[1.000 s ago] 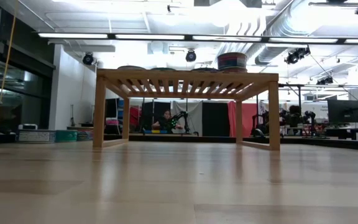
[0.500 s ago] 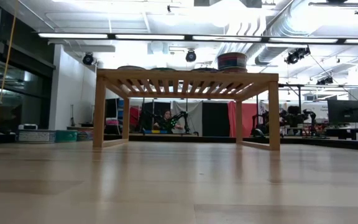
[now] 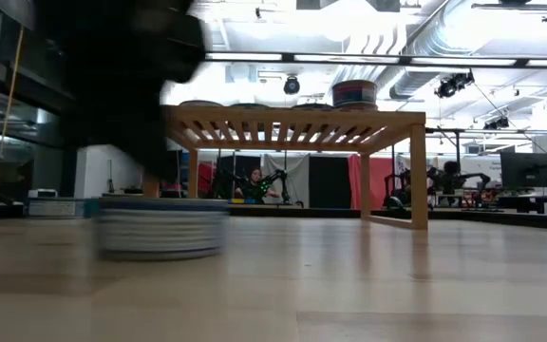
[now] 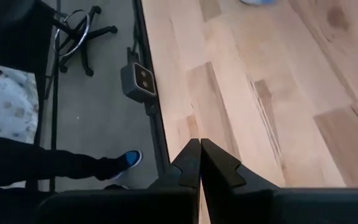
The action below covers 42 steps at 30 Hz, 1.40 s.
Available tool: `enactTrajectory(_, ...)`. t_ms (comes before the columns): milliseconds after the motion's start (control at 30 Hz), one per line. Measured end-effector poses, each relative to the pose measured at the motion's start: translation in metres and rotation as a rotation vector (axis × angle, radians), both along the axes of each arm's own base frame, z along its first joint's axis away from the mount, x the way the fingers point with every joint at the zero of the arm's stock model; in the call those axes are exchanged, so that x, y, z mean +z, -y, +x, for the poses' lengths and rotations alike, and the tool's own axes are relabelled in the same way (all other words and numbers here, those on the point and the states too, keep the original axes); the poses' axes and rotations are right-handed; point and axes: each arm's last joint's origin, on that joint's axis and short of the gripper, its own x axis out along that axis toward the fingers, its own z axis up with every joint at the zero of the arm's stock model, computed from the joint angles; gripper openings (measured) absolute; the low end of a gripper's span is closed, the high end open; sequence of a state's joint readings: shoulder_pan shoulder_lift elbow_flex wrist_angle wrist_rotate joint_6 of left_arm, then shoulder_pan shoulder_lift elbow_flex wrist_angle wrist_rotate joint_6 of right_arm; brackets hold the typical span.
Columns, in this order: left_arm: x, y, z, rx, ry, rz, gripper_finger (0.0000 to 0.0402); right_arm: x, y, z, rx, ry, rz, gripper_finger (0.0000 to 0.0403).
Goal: Stack canned seafood by type on shelf
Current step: Stack the blue tuna can on the blue tuna can on the shelf
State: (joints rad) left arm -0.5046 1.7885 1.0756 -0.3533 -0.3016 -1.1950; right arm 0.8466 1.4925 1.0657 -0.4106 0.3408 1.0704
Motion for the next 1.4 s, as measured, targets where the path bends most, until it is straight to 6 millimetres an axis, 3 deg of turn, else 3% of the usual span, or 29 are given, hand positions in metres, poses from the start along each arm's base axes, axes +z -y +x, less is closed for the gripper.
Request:
enactTrajectory(100,0.008,-0.022,0.020,0.042,0.070,-0.007,0.0000,0.001,0.001,0.003,0.045,0.034,-0.036,0.0000)
enactTrajectory(200,0.026,-0.027,0.034,0.009,0.123,0.012,0.0000,0.002,0.004,0.008,0.063,0.058,-0.060,0.0000)
enactTrajectory(367,0.064,-0.002,0.042,-0.202,0.204,0.107,0.0000,0.004,0.017,0.021,-0.017,0.091,-0.090,0.0000)
enactTrajectory(433,0.070,0.011,0.037,-0.250,0.223,0.145,0.0000,0.004,0.024,0.027,-0.052,0.117,-0.121,0.0000)
enactTrajectory(567,0.057,0.027,0.018,-0.242,0.163,0.224,0.0000,-0.002,0.037,0.046,-0.134,0.131,-0.154,0.0011)
enactTrajectory(667,0.045,0.032,0.006,-0.214,0.137,0.260,0.0000,-0.023,0.042,0.063,-0.159,0.082,-0.168,0.0034)
enactTrajectory(867,0.020,0.015,0.007,-0.222,0.149,0.285,0.0000,-0.078,0.048,0.099,-0.255,-0.004,-0.133,0.0087)
enactTrajectory(967,0.001,0.000,0.006,-0.282,0.138,0.282,0.0000,-0.097,0.054,0.109,-0.289,-0.054,-0.107,0.0099)
enactTrajectory(1200,-0.020,-0.021,-0.009,-0.449,0.086,0.370,0.0000,-0.105,0.069,0.118,-0.384,-0.097,-0.026,0.0072)
enactTrajectory(1400,-0.018,-0.027,-0.027,-0.602,0.139,0.457,0.0000,-0.105,0.083,0.125,-0.491,-0.101,0.033,0.0020)
